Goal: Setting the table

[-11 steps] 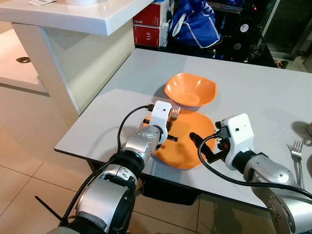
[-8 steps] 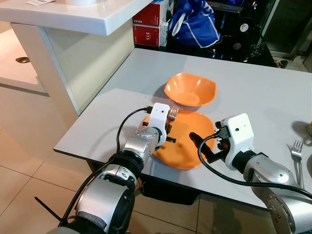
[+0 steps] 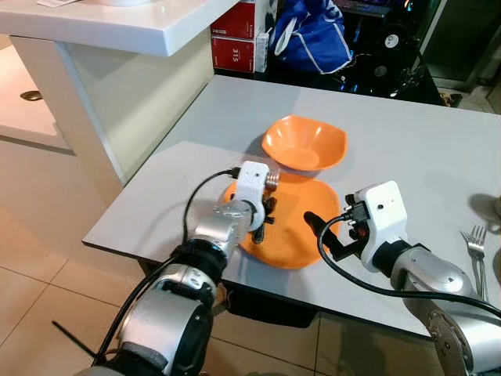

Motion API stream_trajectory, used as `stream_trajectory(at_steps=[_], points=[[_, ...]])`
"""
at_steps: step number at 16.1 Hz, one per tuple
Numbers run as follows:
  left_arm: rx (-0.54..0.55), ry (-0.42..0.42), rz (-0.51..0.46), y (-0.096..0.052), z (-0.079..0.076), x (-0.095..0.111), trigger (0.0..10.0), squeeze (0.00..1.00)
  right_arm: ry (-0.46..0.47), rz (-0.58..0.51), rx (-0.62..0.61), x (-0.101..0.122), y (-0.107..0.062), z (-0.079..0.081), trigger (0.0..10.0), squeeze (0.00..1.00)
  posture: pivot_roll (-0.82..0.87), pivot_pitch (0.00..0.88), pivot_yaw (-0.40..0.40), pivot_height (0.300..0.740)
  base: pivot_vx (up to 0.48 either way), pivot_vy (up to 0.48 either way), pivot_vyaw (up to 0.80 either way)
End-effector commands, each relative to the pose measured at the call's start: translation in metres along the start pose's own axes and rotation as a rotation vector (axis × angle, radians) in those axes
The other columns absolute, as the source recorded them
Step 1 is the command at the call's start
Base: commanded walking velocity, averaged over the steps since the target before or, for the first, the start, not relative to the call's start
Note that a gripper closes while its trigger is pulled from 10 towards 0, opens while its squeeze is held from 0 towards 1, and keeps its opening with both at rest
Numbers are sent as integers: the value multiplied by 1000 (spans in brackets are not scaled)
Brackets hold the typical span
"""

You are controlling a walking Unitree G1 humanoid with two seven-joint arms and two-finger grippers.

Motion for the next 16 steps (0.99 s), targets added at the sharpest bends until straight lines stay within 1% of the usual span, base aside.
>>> stream_trajectory(at_steps=[1, 2, 3, 4, 6, 7, 8, 10, 11, 12, 14, 15, 16], points=[[6, -2, -1, -2, 2, 2, 10000, 1000, -9, -5, 7, 2, 1, -1, 10000, 0, -81, 0, 8, 740, 0, 0, 0], [-2, 9, -10, -6, 2, 5, 10000, 345, -11, -6, 7, 3, 1, -1, 10000, 0, -80, 0, 8, 740, 0, 0, 0], [-6, 20, -26, -15, 3, 11, 10000, 0, -15, -9, 7, 3, 2, -2, 10000, 0, -76, 0, 6, 740, 0, 0, 0], [-6, 19, -28, -16, 3, 12, 10000, 0, -16, -9, 7, 4, 2, -3, 10000, 0, -74, 0, 5, 740, 0, 0, 0], [-1, 17, -44, -24, 5, 16, 10000, 0, -18, -9, 8, 4, 3, -4, 10000, 0, -68, 0, -1, 740, 0, 0, 0], [-2, 19, -63, -31, 6, 20, 10000, 0, -25, -10, 11, 5, 4, -5, 10000, 0, -67, 0, -3, 740, 0, 0, 0], [-12, 18, -117, -42, 5, 29, 10000, 0, -33, -14, 10, 7, 4, -6, 10000, 0, -63, 0, -7, 740, 0, 0, 0], [-26, 19, -333, -63, 7, 56, 10000, 0, -37, -25, -2, 9, 4, -9, 10000, 0, -58, 0, -10, 740, 0, 0, 0], [-22, 57, -427, -76, 10, 64, 10000, 0, -32, -37, -8, 11, 4, -10, 10000, 0, -52, 0, -14, 740, 0, 0, 0], [-2, 116, -488, -88, 14, 68, 10000, 0, -22, -51, -12, 12, 5, -10, 10000, 0, -49, 0, -16, 740, 0, 0, 0], [75, 181, -533, -111, 29, 64, 10000, 0, 4, -76, -17, 14, 7, -8, 10000, 0, -34, 0, -24, 740, 0, 0, 0], [102, 193, -571, -124, 37, 61, 10000, 0, 21, -83, -21, 14, 8, -6, 10000, 0, -27, 0, -27, 740, 0, 0, 0], [140, 200, -582, -136, 48, 47, 10000, 0, 42, -88, -26, 12, 9, -4, 10000, 0, -24, 0, -30, 740, 0, 0, 0]])
Point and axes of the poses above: a point about 5 cm out from each wrist's last joint towards the gripper, its own y axis pointing out of the wrist towards the gripper, its own x axis along the axis of the wrist's last joint, z = x × y, the point moved 2 cm from there along y, pointing out of the wrist towards the gripper, and after that the axes turned 1 degree about y, right-handed, at the moved point
